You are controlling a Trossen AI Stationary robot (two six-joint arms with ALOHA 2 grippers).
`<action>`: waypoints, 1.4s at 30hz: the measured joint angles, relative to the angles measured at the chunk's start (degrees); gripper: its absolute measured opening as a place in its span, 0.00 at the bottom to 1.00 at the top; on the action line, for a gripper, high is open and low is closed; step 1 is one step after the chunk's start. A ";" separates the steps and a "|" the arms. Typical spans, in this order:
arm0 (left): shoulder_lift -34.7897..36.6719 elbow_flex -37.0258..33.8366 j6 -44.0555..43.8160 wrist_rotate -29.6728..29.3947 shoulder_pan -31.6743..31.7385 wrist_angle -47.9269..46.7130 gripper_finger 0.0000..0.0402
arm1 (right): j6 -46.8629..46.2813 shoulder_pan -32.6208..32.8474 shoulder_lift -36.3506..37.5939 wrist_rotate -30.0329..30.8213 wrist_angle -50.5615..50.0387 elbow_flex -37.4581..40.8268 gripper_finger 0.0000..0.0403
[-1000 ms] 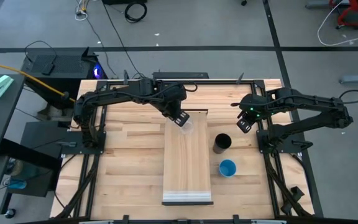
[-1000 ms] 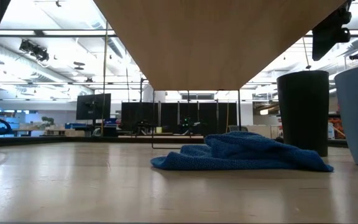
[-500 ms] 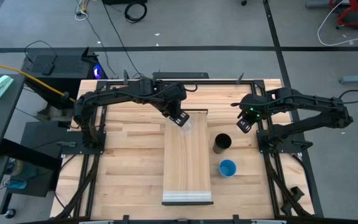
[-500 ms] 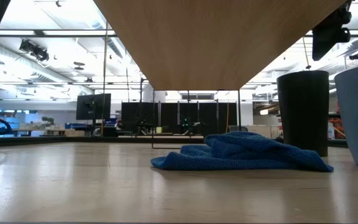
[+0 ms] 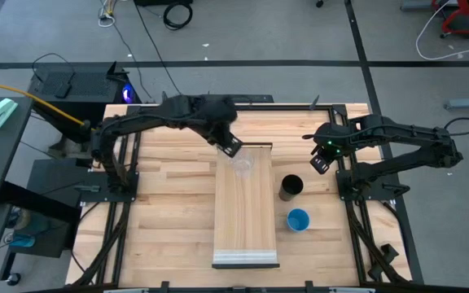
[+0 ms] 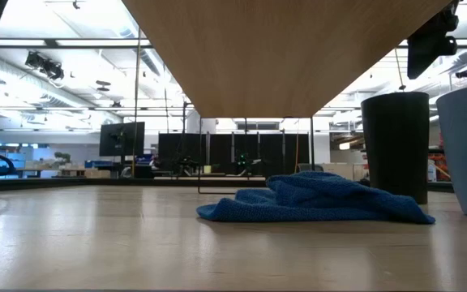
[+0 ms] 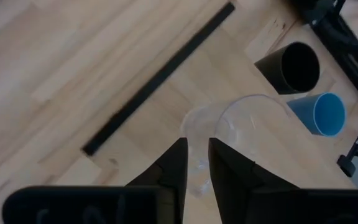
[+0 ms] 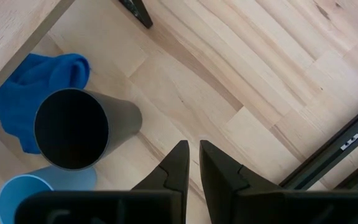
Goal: Stack small to large cups/mugs on shelf
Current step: Put the blue cup on the shelf
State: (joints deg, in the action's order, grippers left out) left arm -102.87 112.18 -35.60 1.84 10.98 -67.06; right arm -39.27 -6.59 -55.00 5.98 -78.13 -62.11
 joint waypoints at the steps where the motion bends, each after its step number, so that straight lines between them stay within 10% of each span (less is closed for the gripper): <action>1: 0.76 0.00 0.63 -0.09 0.44 -0.30 0.18 | 0.00 0.00 -0.02 -0.02 -0.02 0.00 0.11; 13: 6.59 0.03 3.73 -16.48 7.02 -22.94 0.14 | 0.91 0.02 3.52 -2.92 -1.42 0.00 0.11; 20: 12.23 -8.00 7.96 -21.02 12.22 -20.55 0.13 | -9.28 1.49 9.32 -6.92 -8.07 0.00 0.11; 33: 30.82 -46.18 14.09 -10.88 26.63 2.27 0.09 | -34.38 14.17 16.44 -7.54 -9.09 0.00 0.11; 42: 37.60 -57.57 13.37 -6.81 24.08 9.23 0.07 | -47.14 26.10 6.22 -5.55 -1.44 0.00 0.11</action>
State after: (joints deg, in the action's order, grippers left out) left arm -65.27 54.61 -22.23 -4.97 35.05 -57.83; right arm -86.40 19.51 -48.78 0.42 -79.57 -62.11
